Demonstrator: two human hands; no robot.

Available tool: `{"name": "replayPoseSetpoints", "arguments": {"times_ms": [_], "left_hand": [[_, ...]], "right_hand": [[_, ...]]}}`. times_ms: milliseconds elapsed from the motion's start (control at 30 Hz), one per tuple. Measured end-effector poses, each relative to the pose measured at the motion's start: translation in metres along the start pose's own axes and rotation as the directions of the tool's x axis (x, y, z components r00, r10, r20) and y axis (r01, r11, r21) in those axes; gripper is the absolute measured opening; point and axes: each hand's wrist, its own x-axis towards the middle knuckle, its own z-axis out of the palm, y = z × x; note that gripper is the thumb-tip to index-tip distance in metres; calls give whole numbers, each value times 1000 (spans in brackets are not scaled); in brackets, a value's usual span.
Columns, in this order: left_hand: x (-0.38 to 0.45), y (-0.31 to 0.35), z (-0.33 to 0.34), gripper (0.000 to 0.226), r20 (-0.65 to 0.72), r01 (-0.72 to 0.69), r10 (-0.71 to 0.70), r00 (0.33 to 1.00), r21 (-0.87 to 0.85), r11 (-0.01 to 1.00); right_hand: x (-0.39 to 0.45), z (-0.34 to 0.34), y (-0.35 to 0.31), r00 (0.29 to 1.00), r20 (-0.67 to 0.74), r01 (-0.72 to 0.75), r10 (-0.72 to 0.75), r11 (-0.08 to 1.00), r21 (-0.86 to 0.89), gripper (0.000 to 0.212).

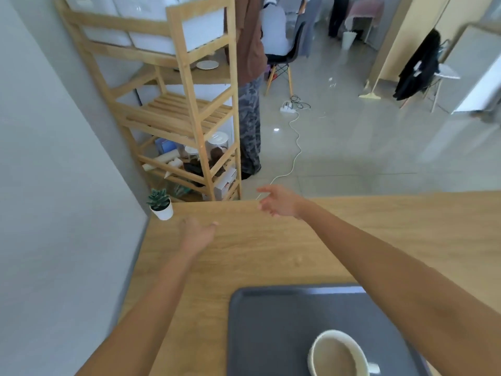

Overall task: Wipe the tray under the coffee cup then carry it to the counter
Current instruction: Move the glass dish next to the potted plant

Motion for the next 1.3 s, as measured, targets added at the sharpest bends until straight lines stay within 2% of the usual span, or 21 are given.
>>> {"name": "replayPoseSetpoints", "arguments": {"times_ms": [100,233,367,433,533,633,833,1000,1133,1300], "left_hand": [[-41,47,25,74,67,-168,167,984,2,986],[-99,101,81,70,243,-391,372,896,31,920],[-156,128,161,66,473,-519,430,769,69,852],[-177,128,202,66,575,-544,420,702,53,837],[-201,117,255,64,679,-531,359,640,53,845],[-218,103,295,63,730,-493,290,618,73,867],[-232,87,333,59,751,-373,212,625,50,926],[-231,81,345,63,738,-372,242,630,13,928],[-225,78,349,61,720,-252,224,657,-70,965],[-222,79,352,60,728,-151,214,651,-153,977]], "right_hand": [[-57,-53,48,995,-42,-82,91,979,185,71],[-140,-110,121,977,-181,-79,111,982,173,57],[-218,-150,195,934,-289,-132,208,956,262,52],[-254,-154,227,905,-357,-150,232,959,240,57],[-290,-145,272,872,-422,-162,250,959,233,62],[-307,-128,307,880,-393,-161,267,945,284,60],[-316,-98,333,915,-288,-151,282,902,403,62],[-311,-84,346,905,-336,-113,262,908,403,81],[-306,-79,350,895,-352,-64,275,859,508,83],[-309,-77,341,880,-355,-30,315,783,621,78]]}}
